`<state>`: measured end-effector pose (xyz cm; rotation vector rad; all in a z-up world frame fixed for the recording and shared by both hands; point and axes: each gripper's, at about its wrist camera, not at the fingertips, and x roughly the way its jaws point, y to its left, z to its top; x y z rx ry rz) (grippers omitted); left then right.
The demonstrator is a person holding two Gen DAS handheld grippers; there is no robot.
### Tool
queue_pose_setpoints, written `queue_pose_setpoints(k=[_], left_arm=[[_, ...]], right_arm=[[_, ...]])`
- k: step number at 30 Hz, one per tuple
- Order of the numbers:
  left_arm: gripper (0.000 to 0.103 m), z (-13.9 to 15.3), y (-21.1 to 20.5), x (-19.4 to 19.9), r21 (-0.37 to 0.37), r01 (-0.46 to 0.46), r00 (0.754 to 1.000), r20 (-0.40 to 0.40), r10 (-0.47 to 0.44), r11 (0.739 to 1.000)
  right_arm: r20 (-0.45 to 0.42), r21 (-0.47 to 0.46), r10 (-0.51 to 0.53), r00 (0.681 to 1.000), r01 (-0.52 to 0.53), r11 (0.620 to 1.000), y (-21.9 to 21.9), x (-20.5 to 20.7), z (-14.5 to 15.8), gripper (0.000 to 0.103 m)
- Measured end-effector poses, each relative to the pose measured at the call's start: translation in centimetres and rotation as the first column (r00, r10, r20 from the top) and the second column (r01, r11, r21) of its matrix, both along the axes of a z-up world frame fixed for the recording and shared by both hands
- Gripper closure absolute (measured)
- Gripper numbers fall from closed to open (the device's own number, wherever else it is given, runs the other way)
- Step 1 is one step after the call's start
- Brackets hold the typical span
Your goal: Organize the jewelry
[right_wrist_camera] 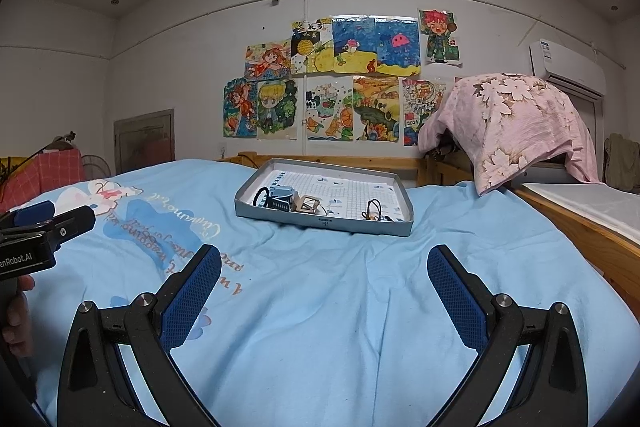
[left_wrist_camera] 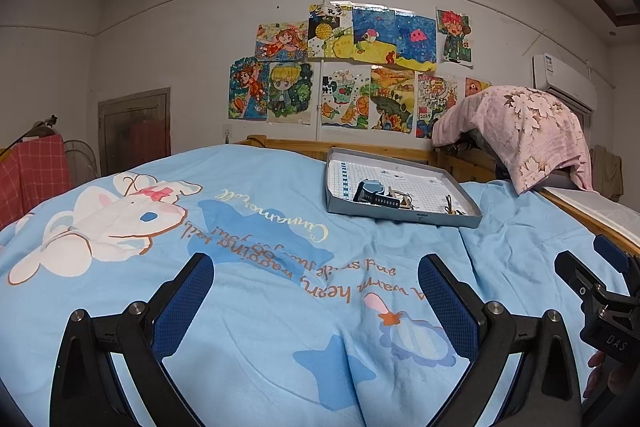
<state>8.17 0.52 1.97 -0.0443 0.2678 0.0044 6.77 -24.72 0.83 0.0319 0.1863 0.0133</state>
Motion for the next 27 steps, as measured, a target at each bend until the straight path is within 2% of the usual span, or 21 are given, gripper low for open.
queue_pose_setpoints(k=[27], left_arm=[[0.000, -0.03, -0.10, -0.02, 0.001, -0.002, 1.000, 0.000, 0.002, 1.000]], right_arm=[[0.001, 0.000, -0.009, 1.000, 0.009, 1.000, 0.06, -0.01, 0.11, 0.002]])
